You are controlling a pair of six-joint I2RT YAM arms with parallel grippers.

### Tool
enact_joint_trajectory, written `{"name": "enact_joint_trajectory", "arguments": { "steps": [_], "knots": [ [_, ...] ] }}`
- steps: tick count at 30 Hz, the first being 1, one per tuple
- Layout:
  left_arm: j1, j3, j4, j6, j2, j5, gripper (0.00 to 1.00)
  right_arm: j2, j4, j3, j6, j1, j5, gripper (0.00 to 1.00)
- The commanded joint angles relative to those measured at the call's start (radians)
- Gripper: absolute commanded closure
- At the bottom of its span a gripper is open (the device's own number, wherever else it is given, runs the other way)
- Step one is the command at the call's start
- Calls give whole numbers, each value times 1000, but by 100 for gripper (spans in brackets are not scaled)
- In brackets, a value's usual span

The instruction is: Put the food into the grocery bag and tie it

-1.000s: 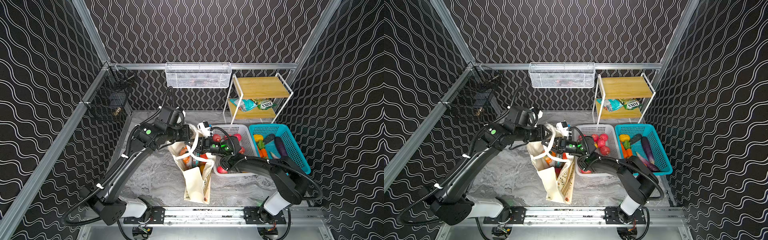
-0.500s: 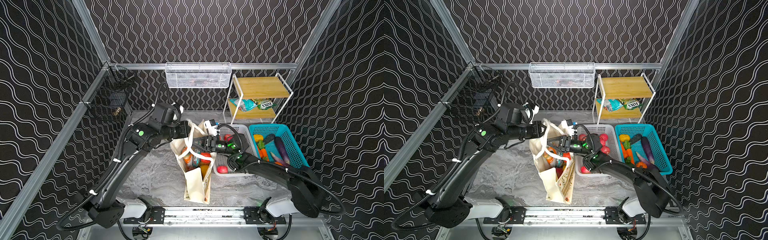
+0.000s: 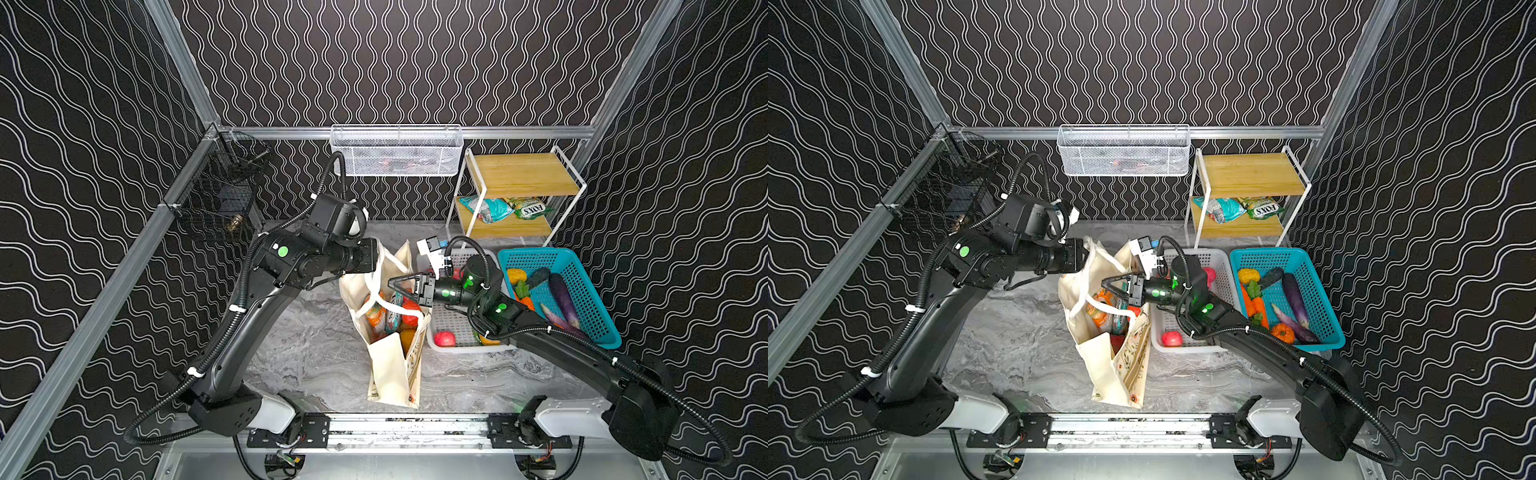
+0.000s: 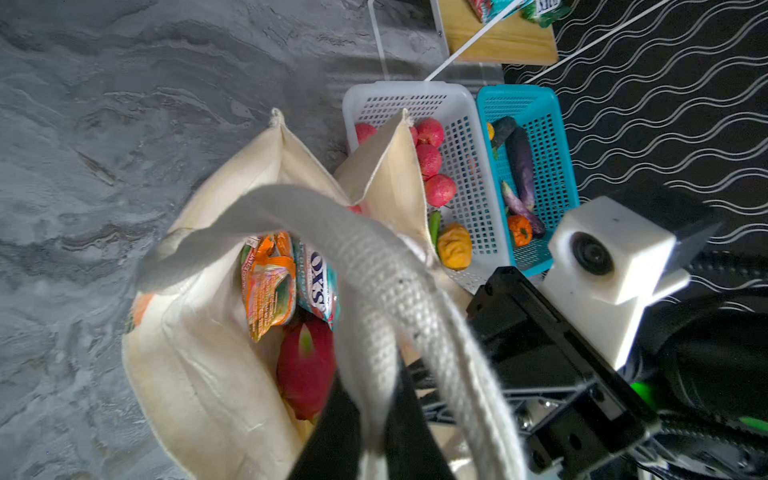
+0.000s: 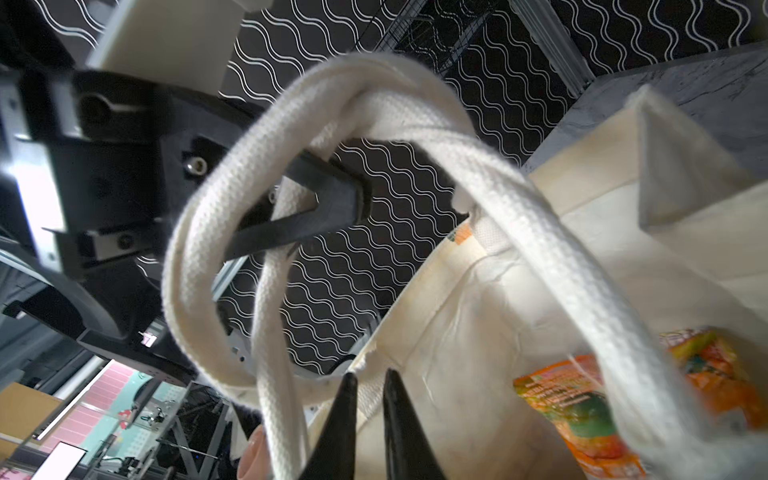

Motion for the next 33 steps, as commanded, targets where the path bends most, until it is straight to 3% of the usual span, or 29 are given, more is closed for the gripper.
{"name": "enact_joint_trajectory", "arguments": {
  "steps": [1, 10, 18, 24, 33],
  "knots": [
    [-31, 43, -111, 52, 25, -111, 100, 8, 10, -19, -140, 1, -44, 87],
    [-100, 149, -174, 60, 97, -180, 100, 46, 129, -67, -309, 17, -159, 87],
    [-108, 155, -116, 68, 119, -89, 100, 128, 175, -39, -376, 35, -277, 79],
    [-108, 138, -73, 69, 117, -46, 100, 172, 245, -37, -383, 55, -333, 63],
    [-89, 59, -31, 59, 80, -23, 100, 174, 585, -109, -231, 70, -351, 32]
  ]
}}
